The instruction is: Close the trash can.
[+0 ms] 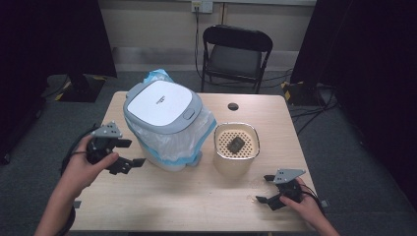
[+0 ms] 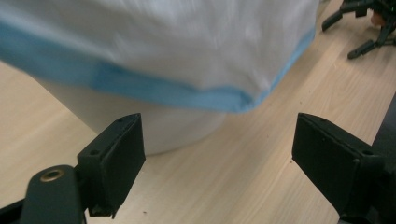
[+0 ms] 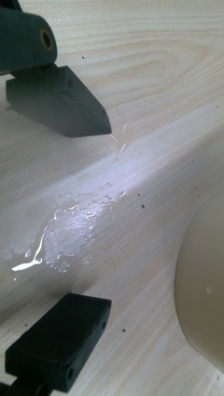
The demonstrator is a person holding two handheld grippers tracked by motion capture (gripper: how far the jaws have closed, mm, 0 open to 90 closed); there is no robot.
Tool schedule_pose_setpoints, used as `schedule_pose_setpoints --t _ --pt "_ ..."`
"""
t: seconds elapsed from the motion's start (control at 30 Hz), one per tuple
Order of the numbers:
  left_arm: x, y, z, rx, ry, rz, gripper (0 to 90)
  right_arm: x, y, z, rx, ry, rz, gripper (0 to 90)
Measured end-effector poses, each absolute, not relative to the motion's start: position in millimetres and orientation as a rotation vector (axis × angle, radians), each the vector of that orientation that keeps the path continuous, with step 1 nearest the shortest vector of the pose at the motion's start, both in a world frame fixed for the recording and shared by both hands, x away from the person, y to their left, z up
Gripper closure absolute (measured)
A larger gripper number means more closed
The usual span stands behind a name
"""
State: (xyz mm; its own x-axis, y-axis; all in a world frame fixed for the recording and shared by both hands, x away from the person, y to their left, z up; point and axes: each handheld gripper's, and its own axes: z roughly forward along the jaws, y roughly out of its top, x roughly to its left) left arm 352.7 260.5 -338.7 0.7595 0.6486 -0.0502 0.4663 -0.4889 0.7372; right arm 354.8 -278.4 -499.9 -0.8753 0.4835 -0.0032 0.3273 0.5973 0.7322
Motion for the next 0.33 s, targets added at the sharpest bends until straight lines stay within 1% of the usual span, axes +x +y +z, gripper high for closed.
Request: schedule_pose_setpoints --t 0.33 --pt "335 252 -415 2.199 0.808 0.231 16.6 355 -278 -500 0.675 2.623 1.141 13.1"
